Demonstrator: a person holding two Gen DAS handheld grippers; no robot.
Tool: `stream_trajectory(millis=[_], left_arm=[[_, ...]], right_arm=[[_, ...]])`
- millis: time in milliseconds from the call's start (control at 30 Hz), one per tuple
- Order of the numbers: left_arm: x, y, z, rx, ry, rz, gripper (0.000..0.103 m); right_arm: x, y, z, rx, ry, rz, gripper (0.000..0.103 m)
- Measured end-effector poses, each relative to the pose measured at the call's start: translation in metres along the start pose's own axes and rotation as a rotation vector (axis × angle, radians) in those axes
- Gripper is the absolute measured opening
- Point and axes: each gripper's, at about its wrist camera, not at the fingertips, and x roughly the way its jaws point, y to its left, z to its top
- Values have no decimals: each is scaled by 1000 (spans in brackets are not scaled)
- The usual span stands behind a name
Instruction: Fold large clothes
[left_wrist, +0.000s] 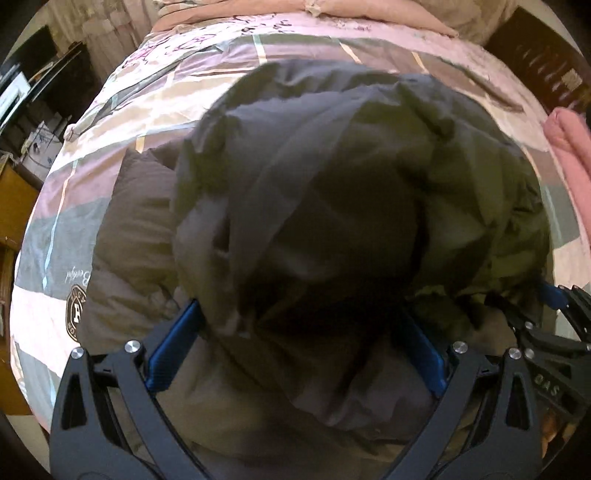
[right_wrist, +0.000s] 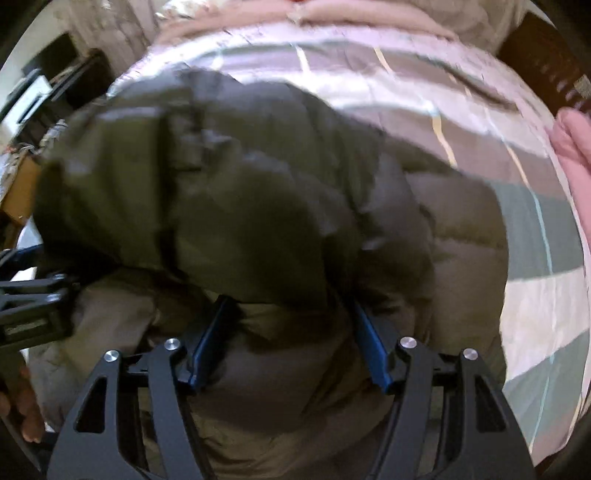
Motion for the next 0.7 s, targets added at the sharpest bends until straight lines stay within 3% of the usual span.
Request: stream_trajectory(millis=[267,367,433,567,633,700], left_arm=[[25,-11,-13,47,92,48,101],[16,-5,-11,17,96,33,101],[-5,2,-8,-10,45,14,101],[-42,12,-5,-38,-54,-8,101],[-42,13,-5,-50,-39,-18,101],[-27,15,-7,-42,10,13,101]], right_arm=[[22,8,-13,-86,69,-110,69],[14,-2,-16,-42,57,-53,69],[-5,-18,-16,49,19,23,69],[-33,-20,-20,42,-49,89,69],[-35,-7,-26,-8,-44,119,69],[-24,4,-31,-54,-5,86,69]])
